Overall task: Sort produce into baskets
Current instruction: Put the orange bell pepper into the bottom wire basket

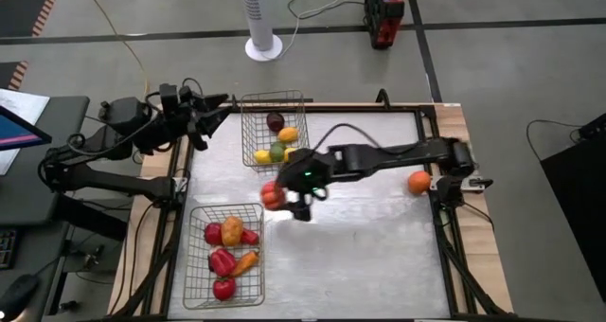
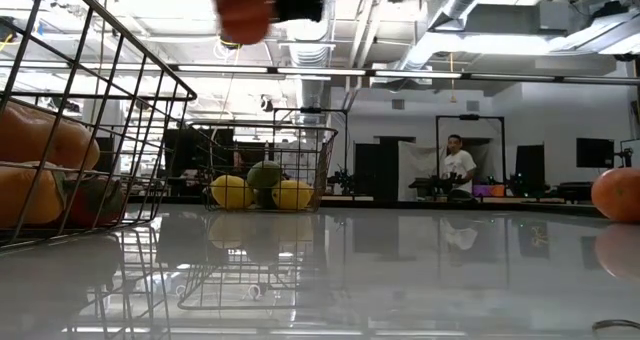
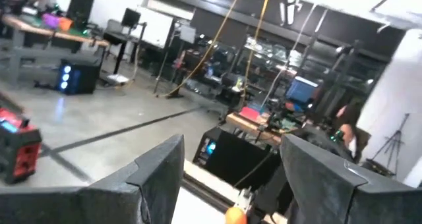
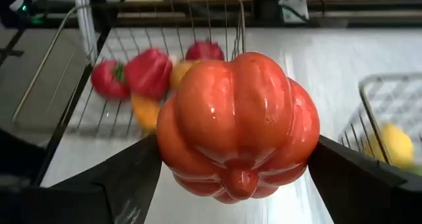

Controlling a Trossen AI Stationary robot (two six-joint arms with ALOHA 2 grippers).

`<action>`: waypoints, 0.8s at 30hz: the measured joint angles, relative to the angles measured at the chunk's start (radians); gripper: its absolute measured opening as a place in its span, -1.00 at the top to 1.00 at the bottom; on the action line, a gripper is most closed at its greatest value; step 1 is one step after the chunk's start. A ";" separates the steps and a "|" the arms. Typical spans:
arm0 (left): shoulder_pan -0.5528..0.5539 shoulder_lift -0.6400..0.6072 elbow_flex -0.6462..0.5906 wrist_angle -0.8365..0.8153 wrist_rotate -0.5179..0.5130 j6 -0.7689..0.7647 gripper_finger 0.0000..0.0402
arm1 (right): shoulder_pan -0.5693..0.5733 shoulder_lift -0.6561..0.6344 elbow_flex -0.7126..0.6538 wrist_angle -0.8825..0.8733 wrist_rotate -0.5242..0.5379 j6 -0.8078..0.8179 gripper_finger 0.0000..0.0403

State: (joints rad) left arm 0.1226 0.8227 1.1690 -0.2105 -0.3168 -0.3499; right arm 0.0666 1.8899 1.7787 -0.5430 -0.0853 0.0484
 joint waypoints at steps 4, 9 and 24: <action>0.000 0.003 0.000 0.010 0.019 0.017 -0.19 | -0.002 0.159 0.183 0.007 -0.023 0.035 -0.88; 0.000 0.002 0.000 0.015 0.048 0.026 -0.19 | -0.001 0.317 0.390 -0.003 -0.088 0.042 -0.90; 0.000 0.001 0.000 0.000 0.050 0.077 -0.19 | -0.004 0.428 0.566 -0.244 -0.155 0.018 -0.98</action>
State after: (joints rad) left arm 0.1226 0.8242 1.1694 -0.2105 -0.2668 -0.2731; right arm 0.0628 2.3181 2.3447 -0.7873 -0.2406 0.0660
